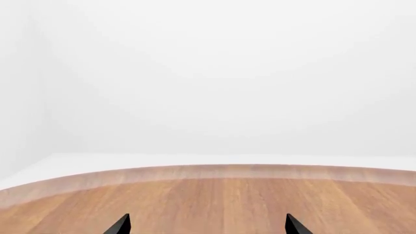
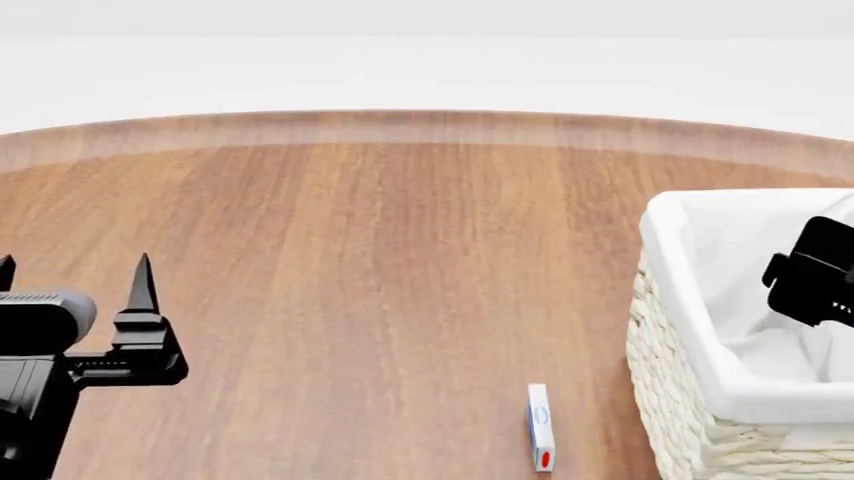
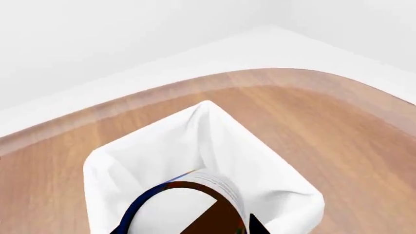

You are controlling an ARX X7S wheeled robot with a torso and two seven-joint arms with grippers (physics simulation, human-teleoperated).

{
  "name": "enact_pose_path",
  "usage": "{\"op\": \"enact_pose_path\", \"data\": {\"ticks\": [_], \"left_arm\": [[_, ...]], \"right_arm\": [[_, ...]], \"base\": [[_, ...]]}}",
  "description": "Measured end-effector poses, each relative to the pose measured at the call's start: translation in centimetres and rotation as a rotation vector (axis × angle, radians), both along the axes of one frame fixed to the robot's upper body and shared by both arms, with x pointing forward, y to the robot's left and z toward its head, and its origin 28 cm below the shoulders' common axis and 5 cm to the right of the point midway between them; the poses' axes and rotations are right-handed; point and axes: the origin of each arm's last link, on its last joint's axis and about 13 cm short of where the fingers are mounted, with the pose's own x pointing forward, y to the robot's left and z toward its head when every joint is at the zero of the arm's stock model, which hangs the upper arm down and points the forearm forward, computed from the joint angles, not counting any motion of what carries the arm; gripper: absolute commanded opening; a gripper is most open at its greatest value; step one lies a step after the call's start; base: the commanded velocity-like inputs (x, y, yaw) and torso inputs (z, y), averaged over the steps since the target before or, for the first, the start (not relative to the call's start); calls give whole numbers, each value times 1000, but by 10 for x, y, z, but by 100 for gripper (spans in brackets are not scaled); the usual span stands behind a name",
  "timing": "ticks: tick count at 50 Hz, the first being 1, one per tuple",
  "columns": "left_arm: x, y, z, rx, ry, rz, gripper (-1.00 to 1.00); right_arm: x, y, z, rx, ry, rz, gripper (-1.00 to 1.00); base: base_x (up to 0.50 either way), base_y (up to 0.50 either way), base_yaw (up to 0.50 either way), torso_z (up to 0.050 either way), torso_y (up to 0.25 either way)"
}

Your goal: Pick up the alphabet soup and the cream cheese box, and put them in the basket.

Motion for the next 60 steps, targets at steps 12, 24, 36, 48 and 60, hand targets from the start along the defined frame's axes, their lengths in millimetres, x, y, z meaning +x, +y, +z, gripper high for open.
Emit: {"op": "enact_pose_path", "data": {"ticks": [12, 24, 36, 48, 60], "left_arm": [[1, 0, -2, 1, 4, 0, 100], [2, -2, -5, 6, 11, -1, 100], [3, -2, -8, 10, 16, -1, 100], [4, -2, -9, 9, 20, 0, 100], [5, -1, -10, 7, 23, 3, 100]], "right_arm": [[36, -7, -22, 43, 18, 12, -100], [70, -14, -46, 89, 53, 11, -100], [88, -19, -63, 139, 90, 5, -100], [92, -21, -62, 162, 101, 11, 100], [88, -21, -43, 136, 61, -4, 100]], "base": [[0, 0, 0, 0, 1], [0, 0, 0, 0, 1], [0, 0, 0, 0, 1], [0, 0, 0, 0, 0], [0, 0, 0, 0, 0]]}}
